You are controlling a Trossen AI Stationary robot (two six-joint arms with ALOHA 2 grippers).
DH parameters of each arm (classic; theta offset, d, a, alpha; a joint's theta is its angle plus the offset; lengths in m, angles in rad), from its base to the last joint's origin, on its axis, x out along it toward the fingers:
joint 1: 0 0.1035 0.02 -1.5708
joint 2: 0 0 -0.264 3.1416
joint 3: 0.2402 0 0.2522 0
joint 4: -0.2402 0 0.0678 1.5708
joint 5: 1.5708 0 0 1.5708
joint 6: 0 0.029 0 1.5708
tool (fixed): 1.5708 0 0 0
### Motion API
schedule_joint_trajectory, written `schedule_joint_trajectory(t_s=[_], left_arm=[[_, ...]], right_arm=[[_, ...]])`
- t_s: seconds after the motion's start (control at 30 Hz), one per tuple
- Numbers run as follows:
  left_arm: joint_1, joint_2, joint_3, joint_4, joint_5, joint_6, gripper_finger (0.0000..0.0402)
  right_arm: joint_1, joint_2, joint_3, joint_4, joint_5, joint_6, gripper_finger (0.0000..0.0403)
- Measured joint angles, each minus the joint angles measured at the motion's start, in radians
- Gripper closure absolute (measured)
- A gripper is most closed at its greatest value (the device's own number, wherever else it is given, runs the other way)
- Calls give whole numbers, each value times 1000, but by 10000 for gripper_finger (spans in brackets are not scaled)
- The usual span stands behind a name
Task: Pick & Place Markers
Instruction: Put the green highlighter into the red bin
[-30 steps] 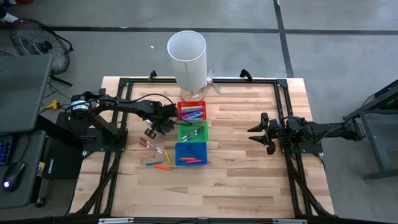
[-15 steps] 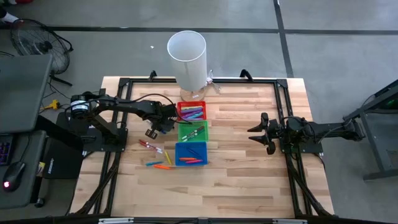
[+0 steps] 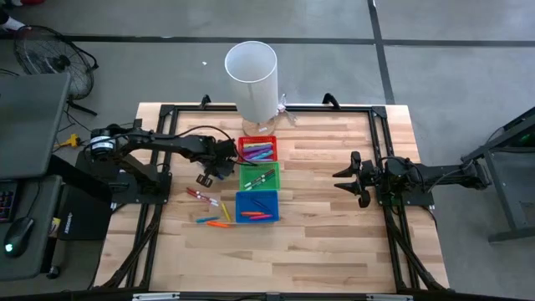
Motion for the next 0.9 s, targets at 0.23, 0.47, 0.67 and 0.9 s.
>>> schedule_joint_trajectory(t_s=[0.23,0.47,0.67,0.9], left_arm=[[0,-95,0,0,-5,-57,343],[0,-167,3,13,-7,-124,343],[1,-179,28,27,-6,-194,343],[1,-179,85,78,-11,-266,343]], right_arm=[[0,0,0,0,0,0,253],[0,0,0,0,0,0,253],[0,0,0,0,0,1,253],[0,0,0,0,0,-1,253]])
